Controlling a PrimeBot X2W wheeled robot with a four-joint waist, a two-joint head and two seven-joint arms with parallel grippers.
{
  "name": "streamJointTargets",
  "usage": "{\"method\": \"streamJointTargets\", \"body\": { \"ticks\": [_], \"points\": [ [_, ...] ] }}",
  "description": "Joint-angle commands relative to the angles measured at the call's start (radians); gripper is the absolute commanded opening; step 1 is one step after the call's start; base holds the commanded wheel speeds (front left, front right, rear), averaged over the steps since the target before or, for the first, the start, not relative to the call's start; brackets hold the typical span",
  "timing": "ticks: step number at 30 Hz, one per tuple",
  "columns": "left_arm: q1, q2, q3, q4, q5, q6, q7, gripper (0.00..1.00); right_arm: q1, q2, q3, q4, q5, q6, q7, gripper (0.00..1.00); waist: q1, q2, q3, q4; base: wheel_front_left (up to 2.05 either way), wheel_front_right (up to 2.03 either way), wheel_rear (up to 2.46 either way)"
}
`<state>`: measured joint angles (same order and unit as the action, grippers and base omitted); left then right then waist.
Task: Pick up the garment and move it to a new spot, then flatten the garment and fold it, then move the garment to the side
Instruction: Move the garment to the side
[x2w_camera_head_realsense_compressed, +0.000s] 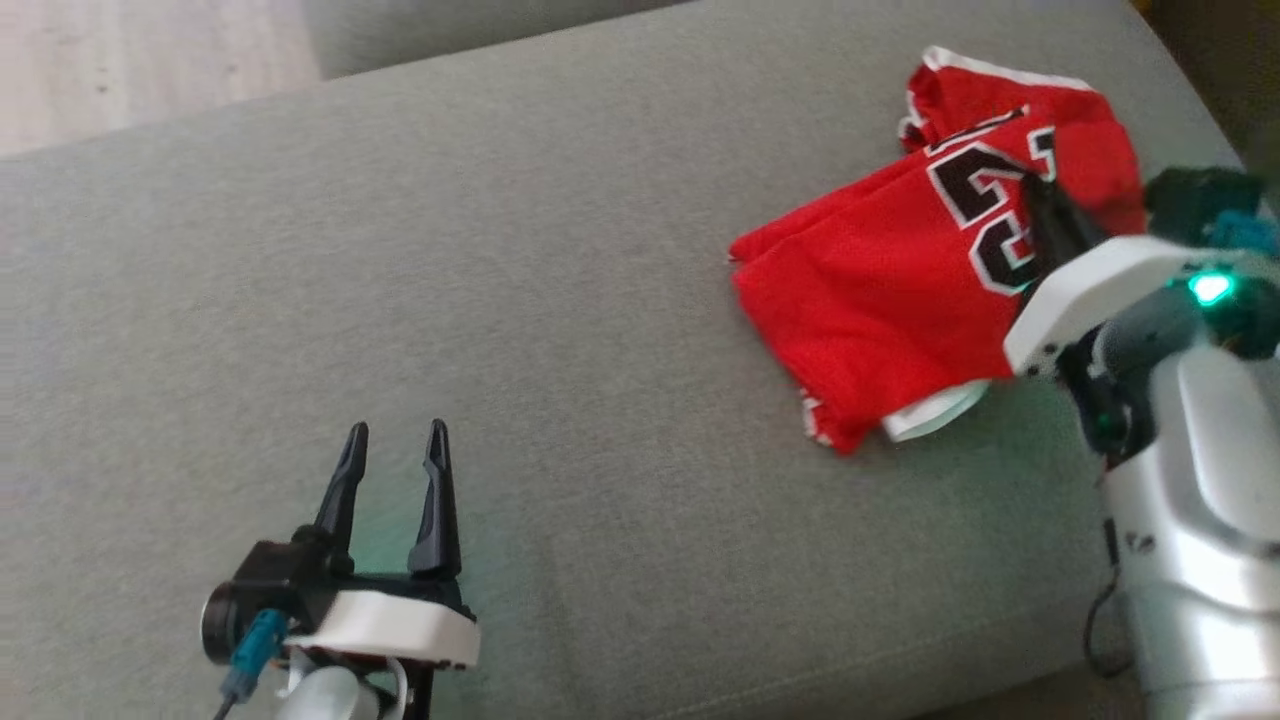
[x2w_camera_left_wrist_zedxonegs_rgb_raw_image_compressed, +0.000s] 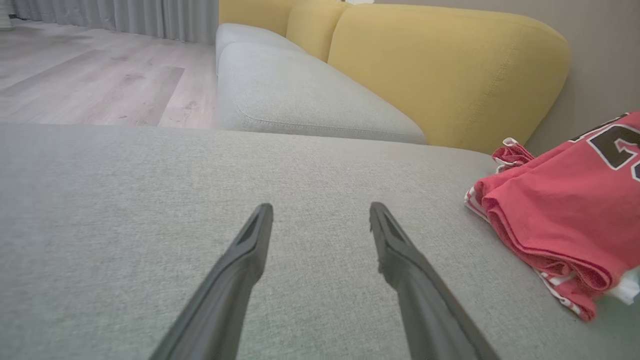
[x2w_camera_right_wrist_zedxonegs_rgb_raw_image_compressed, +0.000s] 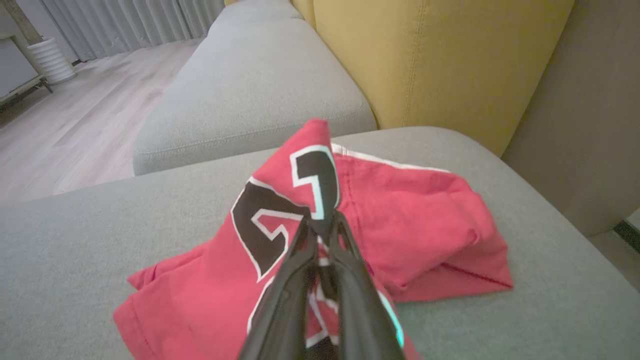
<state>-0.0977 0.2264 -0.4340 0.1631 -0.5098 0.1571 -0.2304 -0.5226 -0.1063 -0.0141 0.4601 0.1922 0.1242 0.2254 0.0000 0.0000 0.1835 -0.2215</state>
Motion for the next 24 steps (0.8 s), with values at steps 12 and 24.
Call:
{"method": "streamJointTargets", "body": {
  "ticks": [12,24],
  "points": [
    [-0.005,-0.024,0.038,-0.002,-0.005,-0.012,-0.026,1.0,-0.199,-0.159,-0.084,0.064,-0.032,0.007,0.06,0.0,0.0,0.0,-0.024,0.162,0.0,0.0,0.0],
    [-0.034,-0.019,0.037,-0.012,0.014,-0.02,-0.028,1.0,-0.26,-0.336,-0.252,0.106,-0.099,0.007,0.132,0.0,0.0,0.0,0.066,0.238,0.0,0.0,0.0]
  ]
}}
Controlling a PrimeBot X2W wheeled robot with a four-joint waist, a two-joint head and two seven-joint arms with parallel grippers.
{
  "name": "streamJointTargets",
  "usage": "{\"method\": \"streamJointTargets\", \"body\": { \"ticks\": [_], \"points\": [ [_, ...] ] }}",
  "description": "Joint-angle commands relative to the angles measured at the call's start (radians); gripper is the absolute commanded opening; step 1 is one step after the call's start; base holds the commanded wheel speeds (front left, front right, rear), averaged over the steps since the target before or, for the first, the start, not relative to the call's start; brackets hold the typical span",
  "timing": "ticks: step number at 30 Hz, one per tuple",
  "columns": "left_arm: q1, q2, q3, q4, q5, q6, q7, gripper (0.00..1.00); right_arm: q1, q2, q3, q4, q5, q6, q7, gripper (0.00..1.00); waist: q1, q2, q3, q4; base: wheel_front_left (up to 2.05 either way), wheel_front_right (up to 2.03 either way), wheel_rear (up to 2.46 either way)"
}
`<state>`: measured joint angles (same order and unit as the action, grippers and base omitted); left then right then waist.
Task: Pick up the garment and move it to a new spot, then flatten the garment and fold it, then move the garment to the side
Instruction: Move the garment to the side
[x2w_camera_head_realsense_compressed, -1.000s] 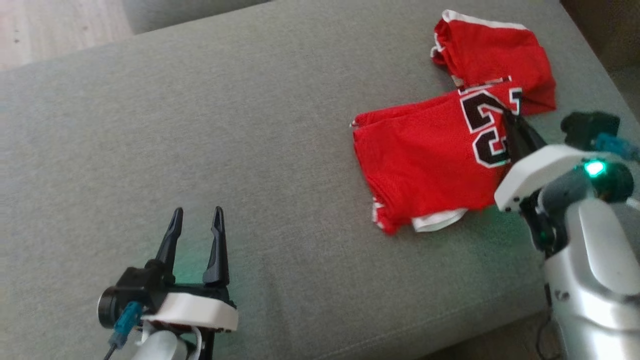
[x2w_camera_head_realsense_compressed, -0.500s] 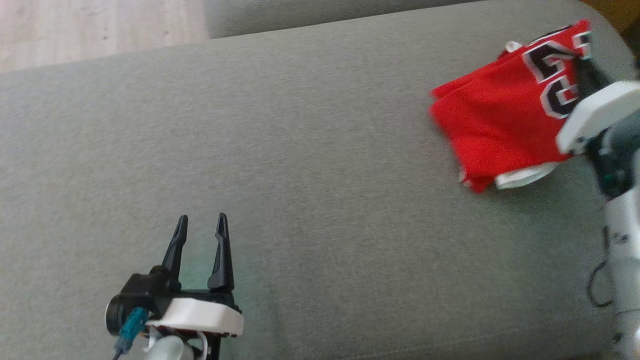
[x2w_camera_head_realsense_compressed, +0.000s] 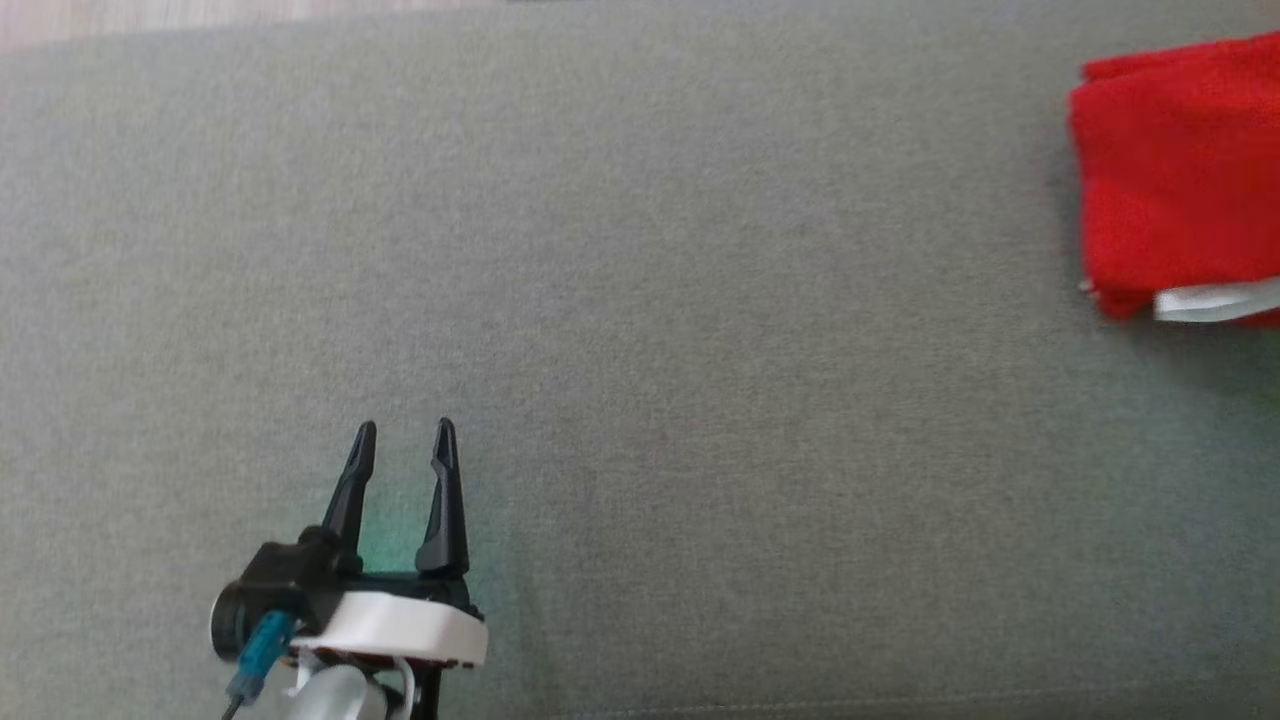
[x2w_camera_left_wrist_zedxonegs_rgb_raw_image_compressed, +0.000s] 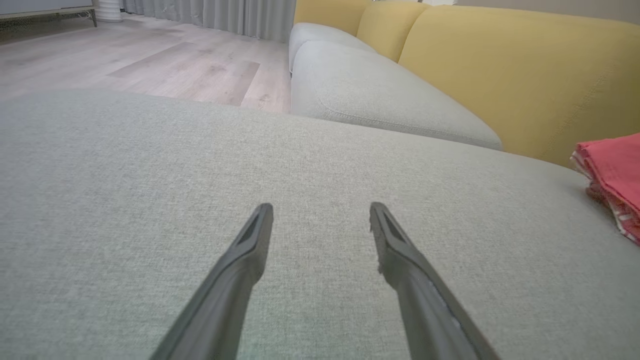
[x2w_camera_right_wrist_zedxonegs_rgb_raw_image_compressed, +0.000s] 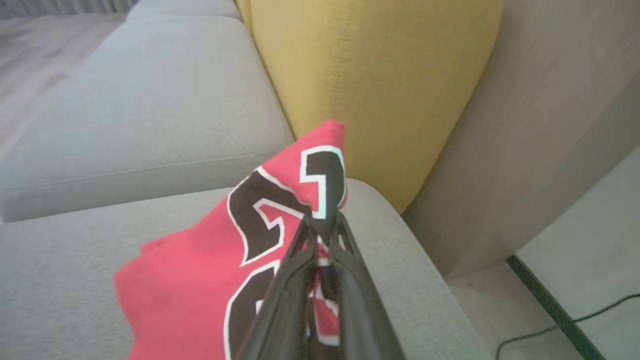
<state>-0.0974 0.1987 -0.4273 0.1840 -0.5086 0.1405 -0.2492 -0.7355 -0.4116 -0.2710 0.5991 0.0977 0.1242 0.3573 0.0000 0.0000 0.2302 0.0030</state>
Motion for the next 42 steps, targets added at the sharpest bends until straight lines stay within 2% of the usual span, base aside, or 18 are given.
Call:
{"method": "streamJointTargets", "body": {
  "ticks": [1,2,4,5,9,15,21,26,35,42],
  "points": [
    [-0.038,0.01,0.029,-0.034,0.015,-0.003,-0.008,1.0,-0.051,-0.042,-0.007,-0.023,-0.012,0.007,-0.003,0.0,0.0,0.0,0.029,0.018,0.0,0.0,0.0],
    [-0.042,0.011,0.027,-0.036,0.017,-0.002,-0.007,1.0,-0.054,-0.052,-0.018,-0.011,-0.021,0.007,-0.006,0.0,0.0,0.0,0.039,0.021,0.0,0.0,0.0],
    [-0.054,0.016,0.024,-0.043,0.023,0.001,-0.001,1.0,-0.062,-0.073,-0.043,0.025,-0.064,0.007,-0.035,0.81,0.0,0.0,0.067,0.031,0.0,0.0,0.0],
    [-0.057,0.018,0.024,-0.046,0.025,0.003,0.0,1.0,-0.066,-0.077,-0.052,0.038,-0.083,0.007,-0.05,1.0,0.0,0.0,0.075,0.033,0.0,0.0,0.0],
    [-0.064,0.024,0.025,-0.054,0.028,0.007,0.002,1.0,-0.078,-0.083,-0.078,0.074,-0.146,0.007,-0.1,1.0,0.0,0.0,0.094,0.035,0.0,0.0,0.0],
    [-0.068,0.033,0.027,-0.062,0.028,0.014,0.008,1.0,-0.107,-0.036,-0.095,0.14,-0.2,0.007,-0.165,1.0,0.0,0.0,0.096,0.018,0.0,0.0,0.0],
    [-0.072,0.041,0.032,-0.062,0.023,0.016,0.01,1.0,-0.139,0.007,-0.038,0.152,-0.182,0.007,-0.231,1.0,0.0,0.0,0.049,-0.003,0.0,0.0,0.0],
    [-0.073,0.046,0.053,-0.061,0.009,0.024,0.008,1.0,-0.13,0.048,0.043,0.113,-0.141,0.007,-0.28,1.0,0.0,0.0,-0.016,-0.013,0.0,0.0,0.0],
    [-0.038,0.037,0.091,-0.021,-0.036,0.035,0.002,1.0,0.04,0.167,0.182,-0.015,-0.056,0.007,-0.343,1.0,0.0,0.0,-0.15,-0.014,0.0,0.0,0.0],
    [0.034,0.025,0.104,0.015,-0.059,0.041,-0.004,1.0,0.287,0.289,0.214,-0.153,-0.054,0.007,-0.409,1.0,0.0,0.0,-0.234,-0.005,0.0,0.0,0.0]
  ]
}}
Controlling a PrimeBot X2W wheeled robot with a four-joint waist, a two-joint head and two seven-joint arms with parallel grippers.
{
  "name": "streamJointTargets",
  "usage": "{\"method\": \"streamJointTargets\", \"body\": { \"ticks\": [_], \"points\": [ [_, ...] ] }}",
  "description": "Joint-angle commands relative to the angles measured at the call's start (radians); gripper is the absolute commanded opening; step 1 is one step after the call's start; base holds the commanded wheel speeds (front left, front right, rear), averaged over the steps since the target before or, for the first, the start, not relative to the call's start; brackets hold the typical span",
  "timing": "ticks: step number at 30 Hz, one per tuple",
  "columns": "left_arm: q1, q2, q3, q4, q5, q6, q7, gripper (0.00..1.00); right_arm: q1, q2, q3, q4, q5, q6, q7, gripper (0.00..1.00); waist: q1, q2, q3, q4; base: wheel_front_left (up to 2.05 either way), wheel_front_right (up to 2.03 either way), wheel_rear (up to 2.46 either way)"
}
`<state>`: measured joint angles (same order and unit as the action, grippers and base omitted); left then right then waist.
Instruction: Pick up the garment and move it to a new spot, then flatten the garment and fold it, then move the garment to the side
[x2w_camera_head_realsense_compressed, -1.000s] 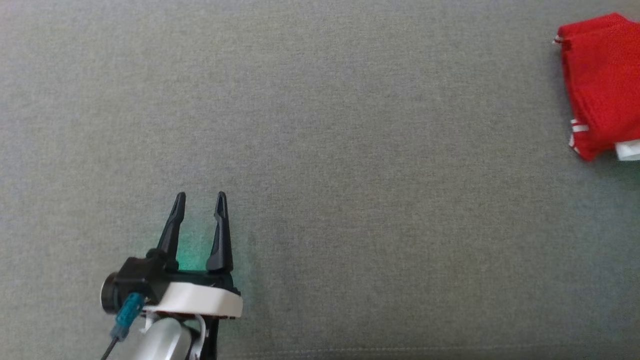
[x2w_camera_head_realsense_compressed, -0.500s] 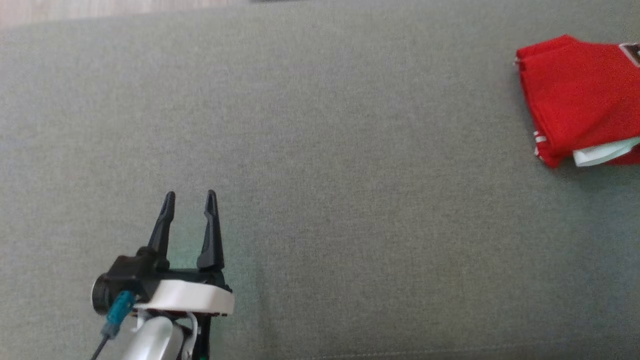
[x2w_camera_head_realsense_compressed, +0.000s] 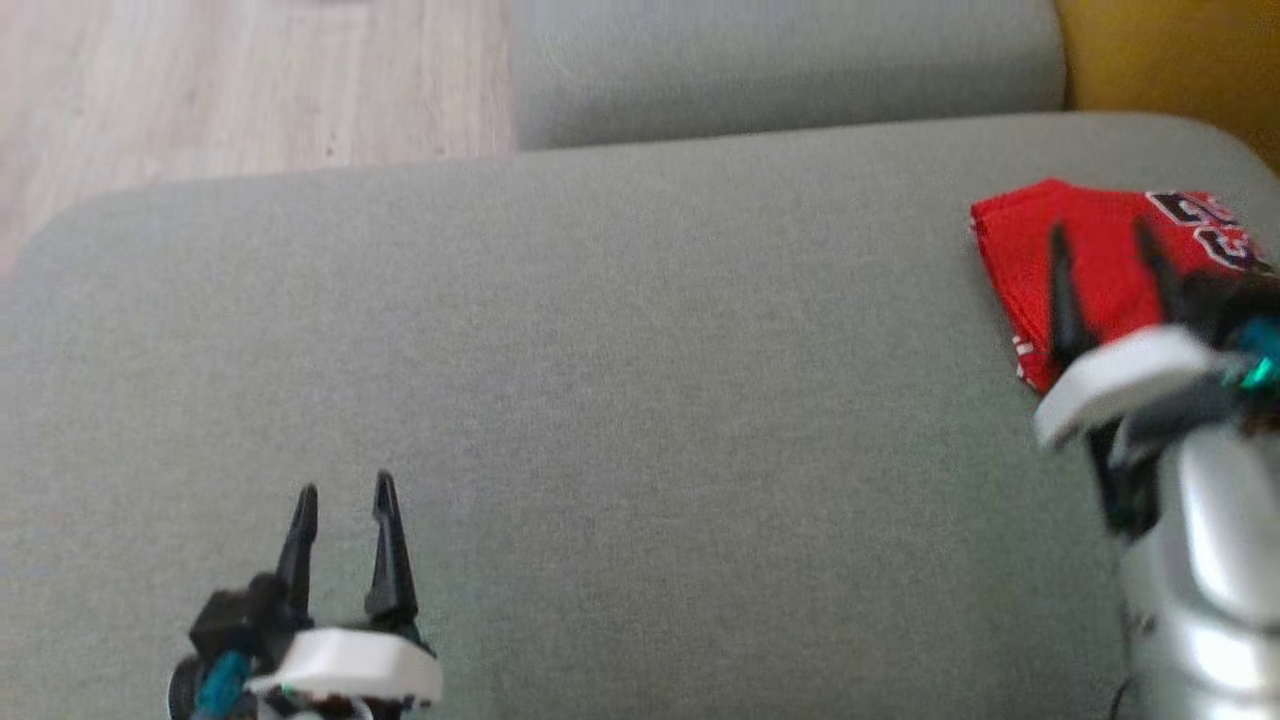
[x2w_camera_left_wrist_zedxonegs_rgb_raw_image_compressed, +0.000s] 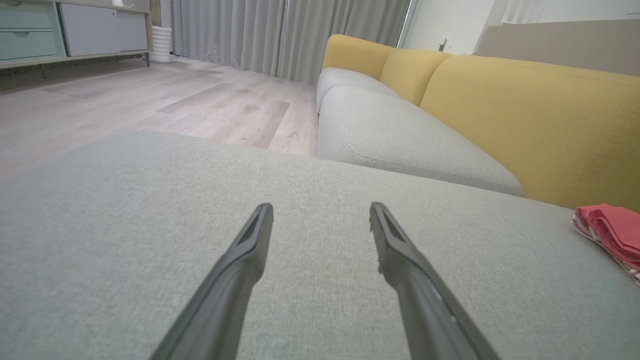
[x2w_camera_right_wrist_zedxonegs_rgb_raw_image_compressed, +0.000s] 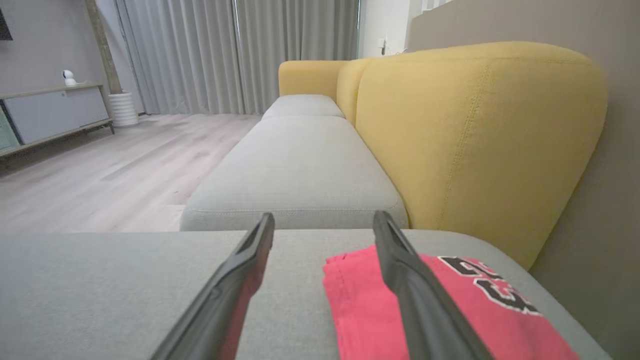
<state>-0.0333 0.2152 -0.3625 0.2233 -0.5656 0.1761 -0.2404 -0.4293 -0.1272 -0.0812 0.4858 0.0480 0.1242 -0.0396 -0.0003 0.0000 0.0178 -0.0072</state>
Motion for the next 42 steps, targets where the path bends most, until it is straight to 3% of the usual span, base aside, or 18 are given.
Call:
{"method": "streamJointTargets", "body": {
  "ticks": [1,7,17,39,40,42],
  "points": [
    [-0.019,0.006,0.04,-0.021,-0.004,0.006,-0.013,1.0,0.019,0.022,0.027,-0.063,-0.005,0.007,-0.02,1.0,0.0003,0.0,-0.027,0.007,0.0,0.0,0.0],
    [0.033,0.0,0.04,-0.014,-0.007,-0.002,-0.017,1.0,0.222,0.072,0.069,-0.192,-0.016,0.007,-0.073,1.0,0.0003,0.0,-0.052,0.015,0.0,0.0,0.0],
    [0.078,0.01,0.025,-0.007,0.015,0.023,-0.009,1.0,0.407,0.077,0.13,-0.317,0.05,0.007,-0.114,1.0,0.0003,0.0,-0.075,0.022,0.0,0.0,0.0],
    [0.074,0.017,0.008,-0.029,0.017,0.045,0.006,1.0,0.464,0.077,0.16,-0.265,0.093,0.007,-0.123,1.0,0.0003,0.0,-0.081,0.046,0.0,0.0,0.0],
    [0.117,0.001,-0.024,0.001,0.02,0.04,0.011,0.0,0.503,0.081,0.138,-0.236,0.089,0.0,-0.11,0.0,0.0003,0.0,-0.081,0.046,0.0,0.0,0.0],
    [0.119,-0.005,-0.025,0.021,0.018,0.039,0.012,0.0,0.506,0.081,0.139,-0.21,0.09,0.0,-0.11,0.0,0.0003,0.0,-0.081,0.046,0.0,0.0,0.0]
  ]
}}
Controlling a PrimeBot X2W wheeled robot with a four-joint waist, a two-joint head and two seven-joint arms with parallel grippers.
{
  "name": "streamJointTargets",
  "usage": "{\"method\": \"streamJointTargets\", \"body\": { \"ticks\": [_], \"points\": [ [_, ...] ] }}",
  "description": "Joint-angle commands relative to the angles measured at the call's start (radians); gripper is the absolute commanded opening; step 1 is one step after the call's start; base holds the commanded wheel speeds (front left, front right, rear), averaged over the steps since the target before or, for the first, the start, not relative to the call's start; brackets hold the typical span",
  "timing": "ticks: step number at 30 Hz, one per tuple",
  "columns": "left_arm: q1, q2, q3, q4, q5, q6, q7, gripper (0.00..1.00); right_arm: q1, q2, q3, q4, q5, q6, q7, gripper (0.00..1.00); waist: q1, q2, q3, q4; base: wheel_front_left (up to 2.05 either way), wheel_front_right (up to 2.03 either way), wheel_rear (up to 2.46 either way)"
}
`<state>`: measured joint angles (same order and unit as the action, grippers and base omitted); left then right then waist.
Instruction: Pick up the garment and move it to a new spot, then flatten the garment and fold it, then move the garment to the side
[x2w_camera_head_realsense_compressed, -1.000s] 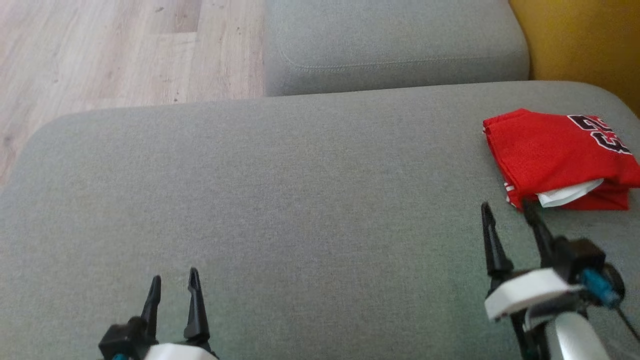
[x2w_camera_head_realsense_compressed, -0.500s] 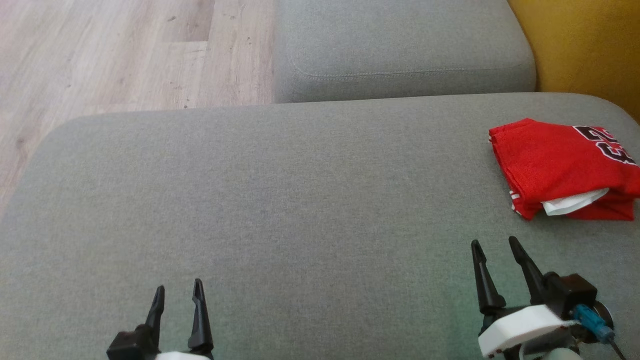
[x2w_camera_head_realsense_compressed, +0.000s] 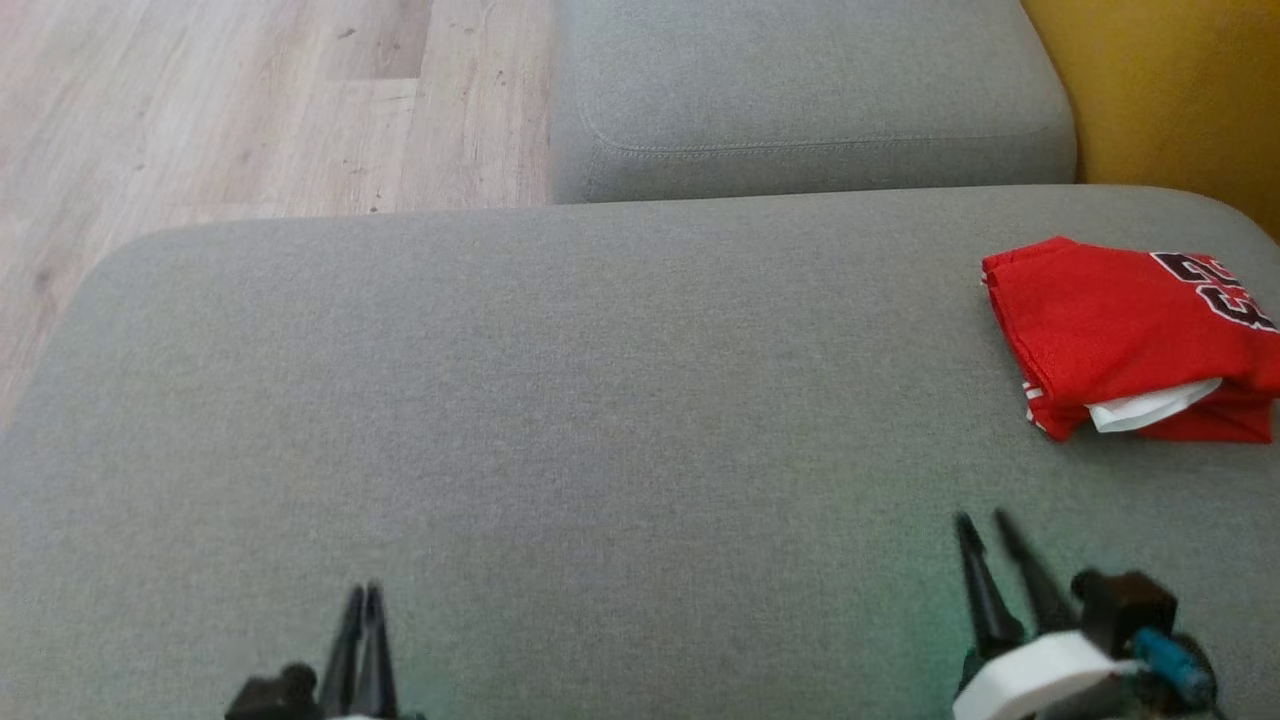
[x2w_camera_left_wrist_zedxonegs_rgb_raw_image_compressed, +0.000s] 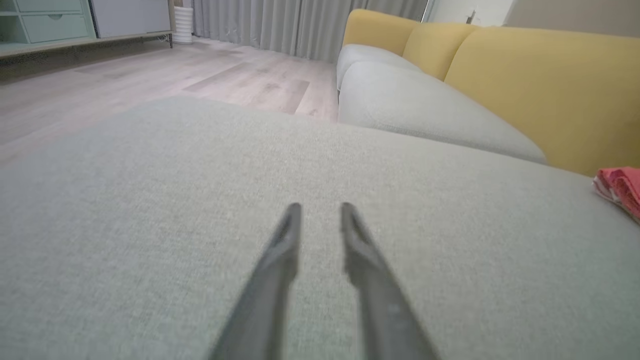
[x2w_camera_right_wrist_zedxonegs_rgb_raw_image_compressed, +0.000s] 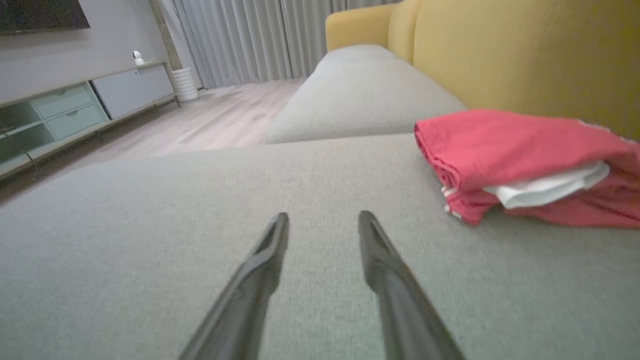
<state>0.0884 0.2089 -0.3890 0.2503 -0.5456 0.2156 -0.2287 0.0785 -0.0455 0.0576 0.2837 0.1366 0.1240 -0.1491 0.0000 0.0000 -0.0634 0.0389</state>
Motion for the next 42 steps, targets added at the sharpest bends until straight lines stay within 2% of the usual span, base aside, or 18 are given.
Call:
{"method": "streamJointTargets", "body": {
  "ticks": [1,42],
  "points": [
    [0.004,-0.002,0.0,0.008,-0.002,-0.001,0.001,0.0,0.003,0.0,0.0,0.01,0.002,0.0,0.0,0.0,0.0,0.0,0.0,0.0,0.0,0.0,0.0],
    [-0.052,-0.051,0.155,0.019,-0.343,-0.111,0.106,0.0,-0.049,-0.008,-0.046,0.01,0.477,0.002,0.077,0.0,0.0,0.0,0.021,-0.012,0.0,0.0,0.0]
  ]
}}
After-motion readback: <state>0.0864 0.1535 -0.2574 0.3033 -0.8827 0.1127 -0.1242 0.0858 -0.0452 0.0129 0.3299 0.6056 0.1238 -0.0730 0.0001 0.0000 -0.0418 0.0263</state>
